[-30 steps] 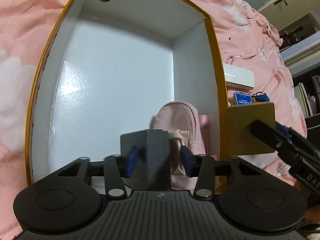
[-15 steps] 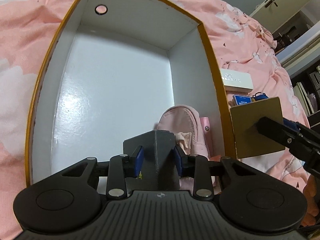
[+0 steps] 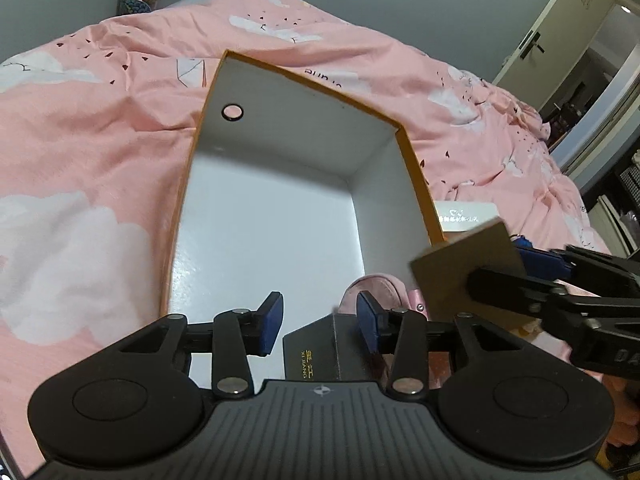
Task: Organize objects
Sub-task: 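Open the left tool to release the grey box and withdraw it, then lower the gold box into the open box with the right tool and open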
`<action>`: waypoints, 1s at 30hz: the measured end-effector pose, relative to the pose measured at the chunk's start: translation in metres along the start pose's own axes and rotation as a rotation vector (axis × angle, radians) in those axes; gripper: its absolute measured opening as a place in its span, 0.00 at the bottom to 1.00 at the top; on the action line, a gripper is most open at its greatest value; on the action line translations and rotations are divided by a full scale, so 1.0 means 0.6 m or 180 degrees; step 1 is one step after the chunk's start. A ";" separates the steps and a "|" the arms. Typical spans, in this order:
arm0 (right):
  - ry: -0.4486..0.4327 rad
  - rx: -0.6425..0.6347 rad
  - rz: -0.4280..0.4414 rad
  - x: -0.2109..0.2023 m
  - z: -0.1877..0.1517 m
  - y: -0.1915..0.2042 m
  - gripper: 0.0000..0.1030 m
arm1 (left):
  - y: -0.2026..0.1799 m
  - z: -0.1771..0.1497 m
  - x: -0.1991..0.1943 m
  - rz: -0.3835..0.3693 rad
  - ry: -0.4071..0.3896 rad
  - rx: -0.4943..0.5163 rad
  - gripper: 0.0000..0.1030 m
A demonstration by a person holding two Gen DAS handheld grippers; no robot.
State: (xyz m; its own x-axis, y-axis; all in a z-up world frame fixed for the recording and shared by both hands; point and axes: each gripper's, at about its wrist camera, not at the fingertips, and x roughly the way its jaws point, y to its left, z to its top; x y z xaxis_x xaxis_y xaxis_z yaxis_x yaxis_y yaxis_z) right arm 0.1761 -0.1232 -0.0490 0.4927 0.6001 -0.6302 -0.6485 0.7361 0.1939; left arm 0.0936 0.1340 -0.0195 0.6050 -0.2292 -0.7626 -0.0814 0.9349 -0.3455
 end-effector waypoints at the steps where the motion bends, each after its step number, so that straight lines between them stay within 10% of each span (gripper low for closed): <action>1: 0.0006 -0.0068 0.0035 0.005 0.005 0.004 0.48 | -0.001 0.002 -0.005 0.0020 -0.0032 0.0025 0.46; 25: 0.0858 -0.1657 0.1140 0.185 0.046 0.096 0.48 | 0.057 0.041 -0.055 0.0166 -0.0614 -0.0201 0.46; 30: 0.1233 -0.1616 0.1031 0.228 0.042 0.110 0.48 | 0.062 0.036 -0.050 0.0182 -0.0603 -0.0207 0.46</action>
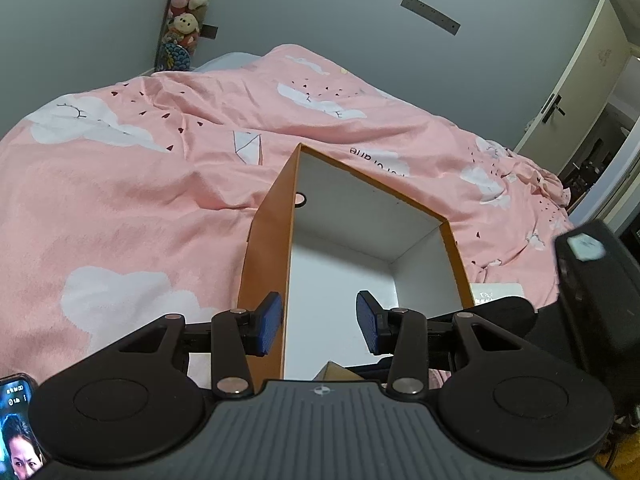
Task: Organize objects
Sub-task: 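Lower the gold box into the open box with the right tool and open, then move both tools back toward the yellow tape measure and remaining items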
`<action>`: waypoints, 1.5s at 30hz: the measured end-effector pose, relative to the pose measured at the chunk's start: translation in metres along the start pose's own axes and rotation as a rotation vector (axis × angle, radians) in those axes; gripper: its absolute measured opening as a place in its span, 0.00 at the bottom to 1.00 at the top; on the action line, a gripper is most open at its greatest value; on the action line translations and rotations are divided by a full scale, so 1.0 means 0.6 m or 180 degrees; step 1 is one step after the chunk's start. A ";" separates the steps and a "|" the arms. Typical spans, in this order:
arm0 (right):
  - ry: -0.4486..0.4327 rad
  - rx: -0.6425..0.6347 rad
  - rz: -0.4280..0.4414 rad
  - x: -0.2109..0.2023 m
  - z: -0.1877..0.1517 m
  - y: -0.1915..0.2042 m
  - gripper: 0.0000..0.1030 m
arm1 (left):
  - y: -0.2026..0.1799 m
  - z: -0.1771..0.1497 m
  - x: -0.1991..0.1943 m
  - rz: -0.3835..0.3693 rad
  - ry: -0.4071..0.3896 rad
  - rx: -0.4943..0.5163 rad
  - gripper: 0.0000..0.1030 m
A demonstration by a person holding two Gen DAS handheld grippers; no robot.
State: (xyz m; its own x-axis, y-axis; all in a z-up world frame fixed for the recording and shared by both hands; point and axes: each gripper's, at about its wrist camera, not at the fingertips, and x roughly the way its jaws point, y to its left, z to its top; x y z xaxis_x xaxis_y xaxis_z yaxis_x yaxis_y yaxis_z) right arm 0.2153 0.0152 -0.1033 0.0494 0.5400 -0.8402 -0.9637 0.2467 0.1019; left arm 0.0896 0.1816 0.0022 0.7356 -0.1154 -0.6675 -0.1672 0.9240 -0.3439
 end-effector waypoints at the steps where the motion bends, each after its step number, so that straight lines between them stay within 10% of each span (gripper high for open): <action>1: 0.0037 0.0117 0.0002 0.005 0.002 -0.003 0.48 | 0.000 -0.001 0.000 0.0001 -0.0007 -0.0002 0.46; 14: 0.0593 0.1575 -0.0180 0.054 0.011 -0.013 0.49 | -0.012 -0.014 0.004 0.0159 -0.0095 0.0111 0.45; 23: 0.0685 0.1721 -0.0173 0.039 0.011 -0.013 0.52 | -0.009 -0.015 -0.007 0.0141 -0.0195 0.0100 0.46; 29: 0.0252 0.1024 -0.0334 0.006 0.036 0.005 0.58 | 0.001 -0.007 -0.013 0.0167 -0.0302 0.0027 0.46; 37: 0.0336 0.0700 -0.0205 0.044 0.040 0.015 0.33 | 0.011 -0.003 -0.017 0.0166 -0.0343 -0.0036 0.46; 45: 0.0659 0.1426 -0.0080 0.052 0.033 -0.032 0.26 | 0.012 -0.003 -0.014 0.0161 -0.0320 -0.0047 0.46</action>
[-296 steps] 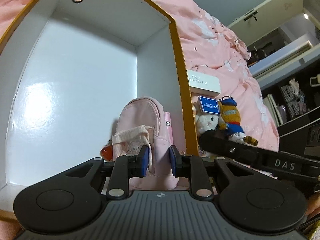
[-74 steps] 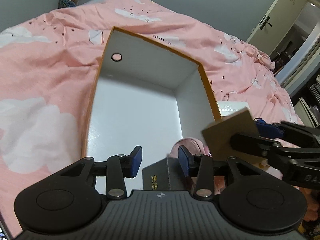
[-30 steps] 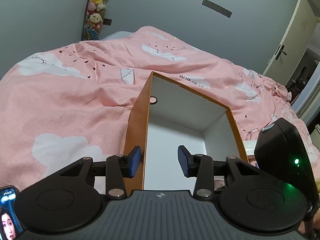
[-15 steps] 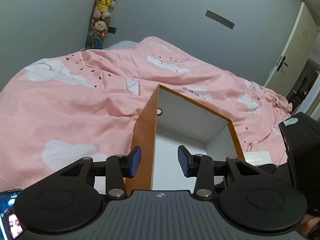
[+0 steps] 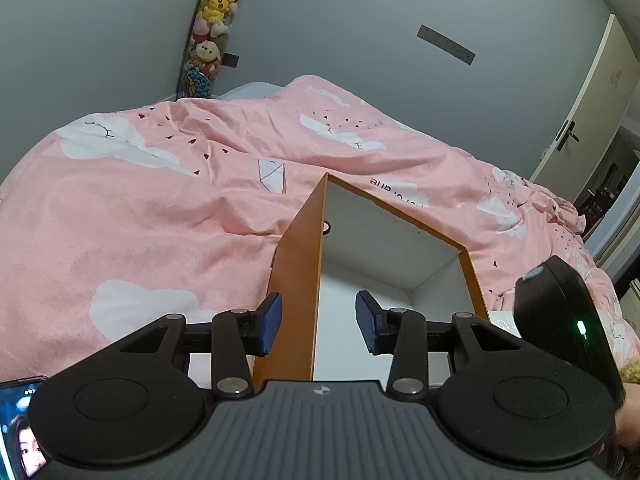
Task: Organize objects
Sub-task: 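Move both tools back toward the yellow tape measure and remaining items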
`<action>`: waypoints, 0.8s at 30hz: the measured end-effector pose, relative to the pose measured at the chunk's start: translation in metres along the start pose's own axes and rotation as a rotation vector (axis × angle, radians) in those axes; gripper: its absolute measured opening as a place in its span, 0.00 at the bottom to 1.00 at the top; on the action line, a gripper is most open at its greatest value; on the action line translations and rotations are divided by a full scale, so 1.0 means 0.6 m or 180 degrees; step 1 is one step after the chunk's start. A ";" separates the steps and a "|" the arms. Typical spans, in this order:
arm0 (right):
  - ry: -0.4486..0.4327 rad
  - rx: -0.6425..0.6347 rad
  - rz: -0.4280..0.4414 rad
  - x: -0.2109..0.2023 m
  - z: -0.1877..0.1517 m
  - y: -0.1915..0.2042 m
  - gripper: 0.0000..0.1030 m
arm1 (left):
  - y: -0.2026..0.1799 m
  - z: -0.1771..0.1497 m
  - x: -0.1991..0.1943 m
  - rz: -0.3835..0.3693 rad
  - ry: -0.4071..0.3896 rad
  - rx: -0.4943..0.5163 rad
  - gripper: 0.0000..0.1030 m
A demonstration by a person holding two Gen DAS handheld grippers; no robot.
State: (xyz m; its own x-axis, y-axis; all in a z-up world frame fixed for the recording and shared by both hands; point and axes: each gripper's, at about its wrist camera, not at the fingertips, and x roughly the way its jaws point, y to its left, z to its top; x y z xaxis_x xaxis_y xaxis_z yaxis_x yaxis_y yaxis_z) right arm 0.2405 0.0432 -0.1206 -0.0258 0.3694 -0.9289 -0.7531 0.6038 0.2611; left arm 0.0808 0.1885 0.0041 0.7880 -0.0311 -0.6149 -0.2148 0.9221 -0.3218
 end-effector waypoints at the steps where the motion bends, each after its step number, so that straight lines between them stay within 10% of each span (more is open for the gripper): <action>1: 0.0016 0.0040 0.0023 0.001 0.002 -0.003 0.26 | 0.000 0.000 0.000 0.0000 0.0003 0.0003 0.46; 9: -0.0087 -0.0258 -0.0061 -0.015 -0.028 0.019 0.28 | -0.018 -0.004 -0.004 0.0002 0.0012 0.0112 0.46; 24: -0.1190 -0.0160 -0.0438 -0.174 -0.187 0.011 0.43 | -0.121 -0.034 -0.032 -0.0220 0.0049 0.0568 0.46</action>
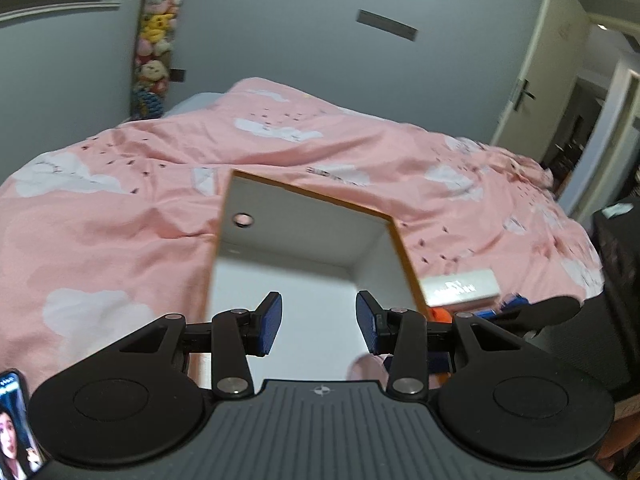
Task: Organize objects
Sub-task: 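Move both tools back toward the yellow tape measure and remaining items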
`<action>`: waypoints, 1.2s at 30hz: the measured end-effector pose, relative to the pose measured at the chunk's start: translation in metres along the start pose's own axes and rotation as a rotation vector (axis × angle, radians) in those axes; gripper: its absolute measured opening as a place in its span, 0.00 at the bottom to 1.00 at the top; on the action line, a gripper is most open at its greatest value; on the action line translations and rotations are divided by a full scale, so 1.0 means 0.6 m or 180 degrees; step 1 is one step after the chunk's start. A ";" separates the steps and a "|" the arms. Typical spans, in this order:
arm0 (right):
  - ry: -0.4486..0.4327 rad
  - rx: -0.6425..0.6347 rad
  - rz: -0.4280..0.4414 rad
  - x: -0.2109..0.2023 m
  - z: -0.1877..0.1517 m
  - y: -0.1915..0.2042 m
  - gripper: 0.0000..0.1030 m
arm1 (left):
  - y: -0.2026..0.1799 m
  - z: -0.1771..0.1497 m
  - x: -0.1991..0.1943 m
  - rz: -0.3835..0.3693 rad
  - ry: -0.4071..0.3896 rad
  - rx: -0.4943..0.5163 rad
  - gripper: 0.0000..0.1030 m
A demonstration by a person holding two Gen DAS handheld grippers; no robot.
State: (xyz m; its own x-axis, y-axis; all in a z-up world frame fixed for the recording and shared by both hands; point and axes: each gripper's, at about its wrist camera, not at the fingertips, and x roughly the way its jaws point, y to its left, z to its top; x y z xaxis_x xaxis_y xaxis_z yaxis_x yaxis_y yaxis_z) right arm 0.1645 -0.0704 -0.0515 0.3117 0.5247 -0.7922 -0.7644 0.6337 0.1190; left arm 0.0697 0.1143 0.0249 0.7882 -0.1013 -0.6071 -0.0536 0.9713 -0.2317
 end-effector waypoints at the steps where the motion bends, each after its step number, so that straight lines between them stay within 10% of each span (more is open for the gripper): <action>1: -0.0076 0.0047 -0.0031 -0.012 -0.006 -0.010 0.43 | -0.009 -0.003 0.000 -0.0017 0.0007 0.0038 0.47; 18: -0.0977 0.0898 -0.1001 -0.138 -0.192 -0.101 0.65 | -0.159 -0.062 0.018 -0.0624 0.0308 0.0880 0.50; 28: -0.0595 0.1450 -0.1169 -0.154 -0.313 -0.145 0.49 | -0.264 -0.140 0.071 -0.1154 0.1156 0.1721 0.50; 36: -0.0516 0.1467 -0.1099 -0.136 -0.350 -0.153 0.48 | -0.299 -0.225 0.107 -0.1050 0.1743 0.2793 0.41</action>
State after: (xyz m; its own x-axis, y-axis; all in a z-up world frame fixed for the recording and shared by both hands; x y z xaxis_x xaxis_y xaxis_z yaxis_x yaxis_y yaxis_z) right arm 0.0904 -0.2907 -0.1236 0.6083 0.3016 -0.7341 -0.2911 0.9453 0.1472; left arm 0.0471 -0.0954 -0.0754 0.2910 -0.2566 -0.9217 0.7393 0.6718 0.0465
